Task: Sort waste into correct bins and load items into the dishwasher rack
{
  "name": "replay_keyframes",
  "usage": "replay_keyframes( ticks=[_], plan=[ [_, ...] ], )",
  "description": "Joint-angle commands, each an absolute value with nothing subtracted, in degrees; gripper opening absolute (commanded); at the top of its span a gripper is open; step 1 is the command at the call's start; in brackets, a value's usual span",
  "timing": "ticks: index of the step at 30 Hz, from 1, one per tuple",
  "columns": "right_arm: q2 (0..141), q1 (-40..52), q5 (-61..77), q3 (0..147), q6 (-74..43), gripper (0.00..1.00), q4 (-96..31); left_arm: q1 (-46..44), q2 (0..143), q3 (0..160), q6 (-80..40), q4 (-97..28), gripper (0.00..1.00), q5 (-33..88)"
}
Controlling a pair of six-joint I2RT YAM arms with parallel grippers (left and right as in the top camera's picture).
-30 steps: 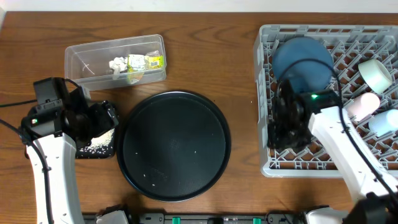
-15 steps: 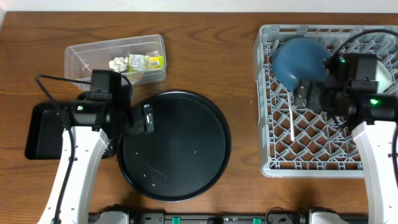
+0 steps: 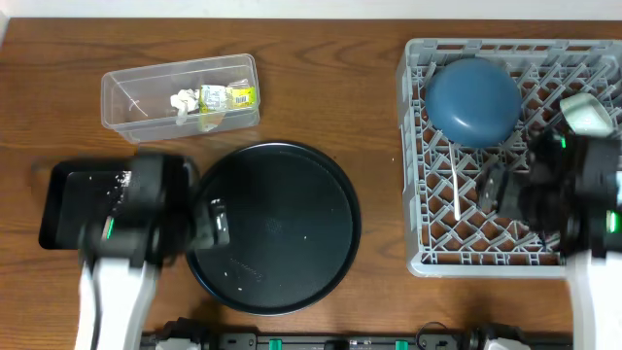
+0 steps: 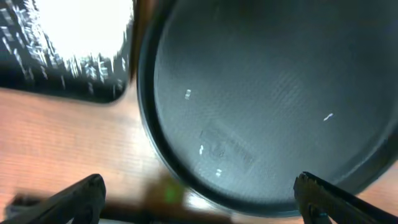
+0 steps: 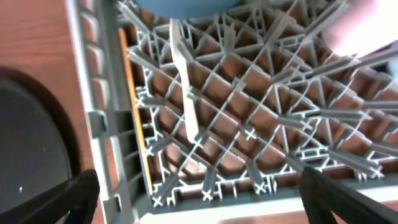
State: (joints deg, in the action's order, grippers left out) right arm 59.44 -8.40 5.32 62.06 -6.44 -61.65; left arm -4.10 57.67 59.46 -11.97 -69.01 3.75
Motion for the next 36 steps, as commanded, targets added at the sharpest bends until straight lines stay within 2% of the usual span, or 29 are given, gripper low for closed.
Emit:
replay_keyframes(
  ticks=[1, 5, 12, 21, 36],
  plan=[
    [46.6, -8.6, 2.2, 54.4, -6.6, 0.99, -56.1, -5.2, 43.9, 56.6, -14.4, -65.4, 0.98, 1.9],
    [32.9, -8.6, 1.5, 47.3, -6.8, 0.99, -45.4, -5.2, 31.8, 55.6, -15.4, -58.0, 0.98, 1.9],
    [20.3, -8.6, 1.5, 46.3, -6.8, 0.99, -52.5, -5.2, 19.3, 55.6, -15.4, -56.7, 0.98, 1.9],
    [18.7, -8.6, 1.5, 46.3, -6.8, 0.99, -66.3, -5.2, 17.1, 55.6, -15.4, -56.7, 0.98, 1.9],
    [16.4, -7.6, 1.4, 46.0, -6.7, 0.99, -66.7, -5.2, 17.1, 55.6, -15.4, -56.7, 0.98, 1.9]
  ],
)
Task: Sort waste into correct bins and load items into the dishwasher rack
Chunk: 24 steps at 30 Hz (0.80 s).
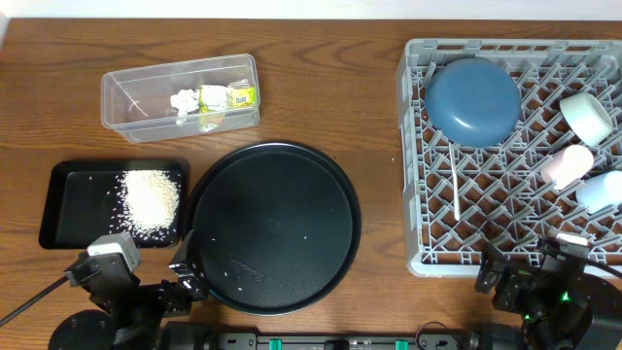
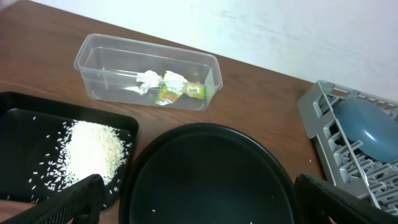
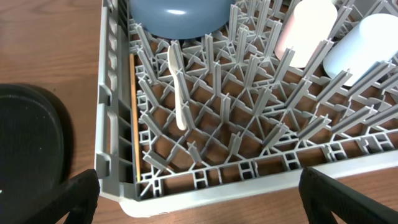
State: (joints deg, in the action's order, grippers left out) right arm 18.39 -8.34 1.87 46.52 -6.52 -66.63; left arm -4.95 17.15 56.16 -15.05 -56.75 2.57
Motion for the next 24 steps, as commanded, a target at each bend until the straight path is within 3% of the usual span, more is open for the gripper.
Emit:
replay_keyframes(
  ticks=[1, 6, 11, 22, 24],
  plan=[
    [15.7, -6.8, 1.5, 46.0, -6.8, 0.99, -66.6, -5.2, 17.1, 55.6, -15.4, -56.7, 0.98, 1.9],
    [9.1, -0.9, 1.3, 42.2, -4.0, 0.99, -59.0, -5.2, 17.1, 55.6, -15.4, -56.7, 0.98, 1.9],
    [0.1, 1.4, 1.3, 29.5, -2.0, 0.99, -42.1, -5.2, 17.1, 55.6, -15.4, -56.7, 0.98, 1.9],
    [0.3, 1.5, 1.3, 1.5, 0.6, 0.99, 5.7, -5.2, 17.1, 55.6, -15.4, -56.7, 0.98, 1.9],
    [0.3, 1.5, 1.6, 0.4, 2.8, 0.99, 6.0, -5.2, 17.1, 55.6, -15.4, -56.7, 0.98, 1.9]
  ],
)
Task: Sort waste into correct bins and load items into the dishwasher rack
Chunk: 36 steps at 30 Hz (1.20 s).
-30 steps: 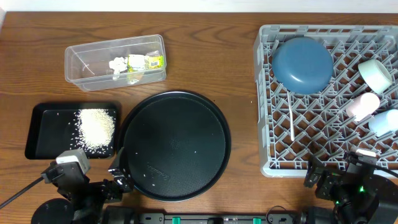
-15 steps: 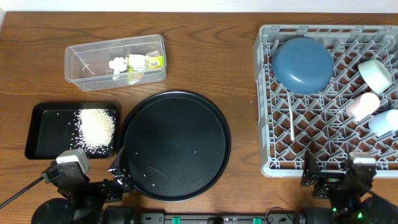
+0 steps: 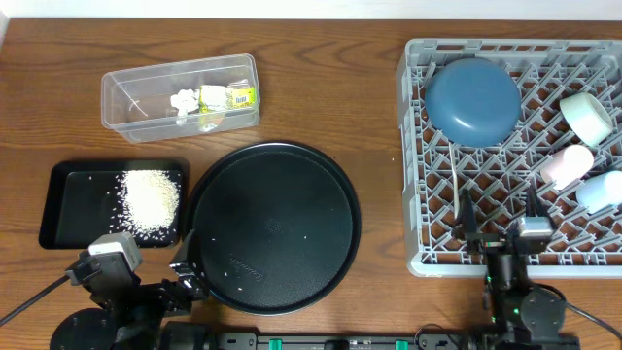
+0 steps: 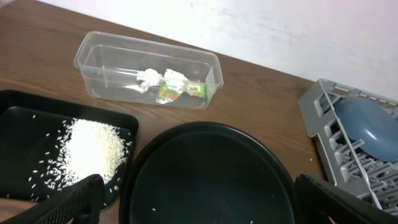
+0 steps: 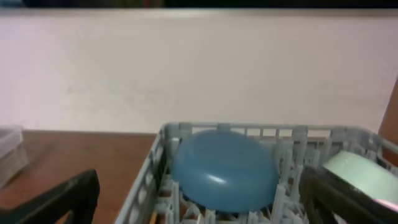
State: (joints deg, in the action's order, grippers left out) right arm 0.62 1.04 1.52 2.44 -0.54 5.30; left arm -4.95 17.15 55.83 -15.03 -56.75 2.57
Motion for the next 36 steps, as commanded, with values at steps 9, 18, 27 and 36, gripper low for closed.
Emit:
replay_keyframes(
  ticks=[9, 18, 27, 36],
  plan=[
    [0.7, 1.5, 3.0, 0.3, 2.2, 0.99, -4.1, -5.2, 17.1, 55.6, -15.4, -56.8, 0.98, 1.9],
    [0.7, 1.5, 3.0, 0.3, 2.2, 0.99, -4.1, -5.2, 17.1, 55.6, -15.4, -56.7, 0.98, 1.9],
    [0.7, 1.5, 3.0, 0.3, 2.2, 0.99, -4.1, -5.2, 17.1, 55.6, -15.4, -56.7, 0.98, 1.9],
    [0.7, 1.5, 3.0, 0.3, 2.2, 0.99, -4.1, -5.1, 17.0, 55.5, -13.2, -59.8, 0.98, -1.6]
  ],
)
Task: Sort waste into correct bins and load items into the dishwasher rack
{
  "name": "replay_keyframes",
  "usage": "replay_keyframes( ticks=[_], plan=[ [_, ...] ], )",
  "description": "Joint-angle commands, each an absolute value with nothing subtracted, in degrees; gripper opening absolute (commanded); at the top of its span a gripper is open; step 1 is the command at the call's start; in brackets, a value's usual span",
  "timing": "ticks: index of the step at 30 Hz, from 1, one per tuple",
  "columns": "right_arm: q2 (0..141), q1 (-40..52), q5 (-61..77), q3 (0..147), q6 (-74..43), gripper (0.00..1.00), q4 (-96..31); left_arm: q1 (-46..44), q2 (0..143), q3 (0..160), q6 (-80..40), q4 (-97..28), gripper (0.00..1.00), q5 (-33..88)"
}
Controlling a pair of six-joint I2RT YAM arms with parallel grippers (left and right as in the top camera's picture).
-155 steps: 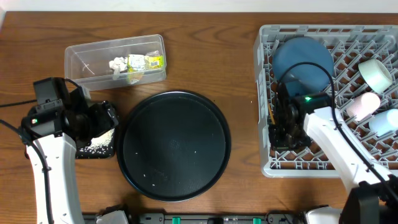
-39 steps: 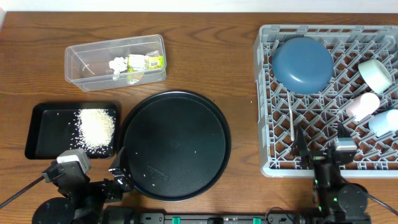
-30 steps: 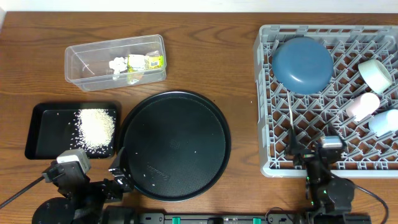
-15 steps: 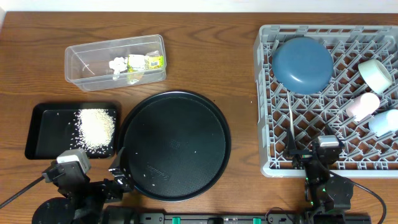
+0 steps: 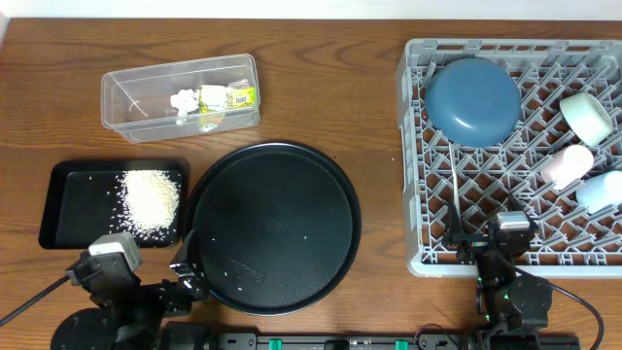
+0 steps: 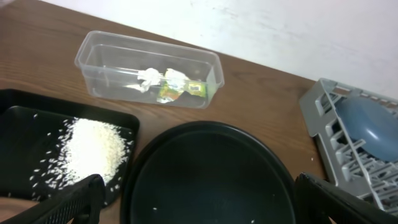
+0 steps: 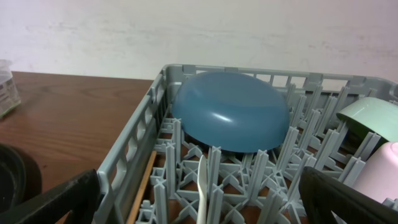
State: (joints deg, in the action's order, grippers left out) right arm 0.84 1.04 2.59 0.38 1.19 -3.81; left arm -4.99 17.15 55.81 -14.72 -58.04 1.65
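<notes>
The grey dishwasher rack (image 5: pixel 413 146) at the right holds an upturned blue bowl (image 5: pixel 473 100), a green cup (image 5: pixel 586 114), a pink cup (image 5: pixel 567 165), a pale blue cup (image 5: pixel 600 191) and a white utensil (image 5: pixel 455 190). A clear bin (image 5: pixel 180 92) at the back left holds crumpled wrappers (image 5: pixel 209 99). White rice (image 5: pixel 149 197) lies in the black rectangular tray (image 5: pixel 68 209). My left gripper (image 5: pixel 151 277) sits low at the near edge, open and empty. At the rack's near wall, my right gripper (image 5: pixel 494 243) is open and empty too.
A large round black tray (image 5: pixel 272 226) fills the table's middle, with a few rice grains on it. A wooden stick (image 7: pixel 144 180) lies along the rack's left inner wall. The rack's prongs (image 7: pixel 214 168) stand up just ahead of my right gripper.
My right gripper sits slightly lower and farther left at the rack's near wall, and its view now looks down into the rack instead of at the wall. The left arm has not moved.
First my left gripper hung over the round tray's left edge and my right one over the rack's front right, both open. Then both arms were back at the table's near edge. The right one has since shifted there; nothing on the table moved.
</notes>
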Motion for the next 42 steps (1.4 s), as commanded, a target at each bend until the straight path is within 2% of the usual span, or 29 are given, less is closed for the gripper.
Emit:
replay_keyframes(
  ticks=[1, 6, 15, 19, 26, 28, 34, 42],
  plan=[
    [0.7, 1.5, 3.0, 0.3, 2.2, 0.99, -4.1, -4.8, 16.9, 55.3, -13.1, -60.9, 0.98, -2.6],
    [0.7, 1.5, 3.0, 0.3, 2.2, 0.99, -4.1, -2.6, 14.5, 48.0, -13.2, -60.0, 0.98, -4.2],
    [0.8, 1.5, 3.0, 0.3, 2.2, 0.99, -4.1, -2.3, 1.0, 23.0, -13.6, -39.9, 0.98, -4.1],
    [0.8, 1.5, 3.0, 0.3, 2.2, 0.99, -4.1, -2.3, 0.1, 15.7, -13.6, -28.0, 0.98, -4.2],
    [0.8, 1.5, 3.0, 0.3, 2.2, 0.99, -4.1, -2.3, 0.1, 2.7, -10.6, 0.1, 0.98, -4.5],
    [0.8, 1.5, 3.0, 0.3, 2.2, 0.99, -4.1, -2.3, 0.1, 0.6, -10.6, 3.4, 0.98, -4.1],
    [0.8, 1.5, 3.0, 0.3, 2.2, 0.99, -4.1, -2.3, 0.2, 0.2, -10.6, -4.1, 0.98, -3.5],
    [0.8, 1.5, 3.0, 0.3, 2.2, 0.99, -4.1, -2.3, 0.7, 0.3, -10.6, -3.8, 0.98, -3.5]
  ],
)
